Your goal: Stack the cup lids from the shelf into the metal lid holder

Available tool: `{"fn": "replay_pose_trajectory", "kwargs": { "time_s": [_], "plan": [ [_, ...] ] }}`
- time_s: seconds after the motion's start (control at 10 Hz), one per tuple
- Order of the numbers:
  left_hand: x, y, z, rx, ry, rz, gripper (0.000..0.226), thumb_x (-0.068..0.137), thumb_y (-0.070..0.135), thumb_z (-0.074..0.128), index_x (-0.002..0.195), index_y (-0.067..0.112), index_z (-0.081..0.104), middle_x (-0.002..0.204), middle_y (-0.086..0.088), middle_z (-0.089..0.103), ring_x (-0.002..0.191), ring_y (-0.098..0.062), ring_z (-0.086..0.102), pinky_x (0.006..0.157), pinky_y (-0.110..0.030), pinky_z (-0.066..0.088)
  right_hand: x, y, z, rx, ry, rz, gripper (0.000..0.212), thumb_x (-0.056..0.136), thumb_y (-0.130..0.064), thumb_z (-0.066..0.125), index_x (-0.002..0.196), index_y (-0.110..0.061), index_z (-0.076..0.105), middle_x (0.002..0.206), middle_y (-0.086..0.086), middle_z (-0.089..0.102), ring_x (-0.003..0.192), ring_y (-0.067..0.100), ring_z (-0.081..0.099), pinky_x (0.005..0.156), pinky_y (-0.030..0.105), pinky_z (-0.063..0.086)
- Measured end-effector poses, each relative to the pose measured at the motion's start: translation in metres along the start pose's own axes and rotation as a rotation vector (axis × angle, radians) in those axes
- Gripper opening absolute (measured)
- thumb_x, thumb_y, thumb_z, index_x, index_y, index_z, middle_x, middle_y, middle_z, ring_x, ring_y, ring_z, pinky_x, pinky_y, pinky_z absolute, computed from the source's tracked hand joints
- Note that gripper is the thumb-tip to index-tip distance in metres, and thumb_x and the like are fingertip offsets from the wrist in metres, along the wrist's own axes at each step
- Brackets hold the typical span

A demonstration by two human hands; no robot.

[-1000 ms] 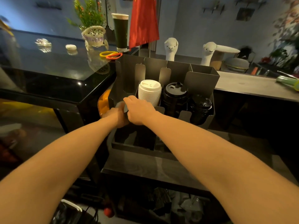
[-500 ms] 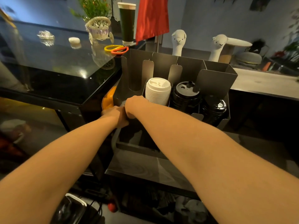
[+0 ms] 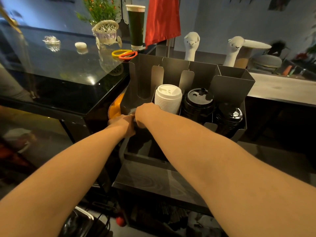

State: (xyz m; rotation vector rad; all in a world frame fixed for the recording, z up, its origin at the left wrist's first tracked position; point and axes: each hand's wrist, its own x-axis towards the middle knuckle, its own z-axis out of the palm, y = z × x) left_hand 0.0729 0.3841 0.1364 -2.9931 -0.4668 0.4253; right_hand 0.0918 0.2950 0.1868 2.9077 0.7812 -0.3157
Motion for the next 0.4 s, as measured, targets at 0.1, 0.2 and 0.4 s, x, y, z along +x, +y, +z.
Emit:
{"fn": "replay_pose_trajectory", "kwargs": {
  "time_s": [0.1, 0.2, 0.4],
  "plan": [
    [0.007, 0.002, 0.001, -0.097, -0.002, -0.006, 0.017, 0.097, 0.040, 0.054, 0.109, 0.029, 0.047, 0.094, -0.004, 0.056, 0.084, -0.022, 0.058, 0.082, -0.038, 0.052, 0.003, 0.002, 0.003, -0.032, 0.010, -0.016, 0.036, 0.098, -0.027, 0.057, 0.131, -0.011, 0.058, 0.123, 0.011, 0.059, 0.116, 0.029, 0.056, 0.099, 0.039, 0.044],
    [0.006, -0.001, 0.001, -0.136, 0.002, 0.018, 0.024, 0.098, 0.038, 0.053, 0.119, 0.027, 0.051, 0.104, -0.008, 0.059, 0.101, -0.028, 0.059, 0.088, -0.040, 0.050, 0.001, 0.003, 0.005, -0.041, 0.025, -0.026, 0.034, 0.097, -0.023, 0.058, 0.129, -0.010, 0.058, 0.120, 0.012, 0.059, 0.115, 0.030, 0.057, 0.097, 0.040, 0.044],
    [0.000, -0.015, -0.001, -0.333, 0.167, 0.026, 0.025, 0.088, 0.044, 0.067, 0.095, 0.020, 0.066, 0.084, -0.004, 0.065, 0.075, -0.022, 0.063, 0.069, -0.037, 0.056, -0.010, 0.006, 0.006, 0.047, 0.092, -0.081, 0.036, 0.092, -0.015, 0.064, 0.127, -0.008, 0.056, 0.119, 0.012, 0.061, 0.098, 0.025, 0.058, 0.090, 0.037, 0.048]
  ]
}}
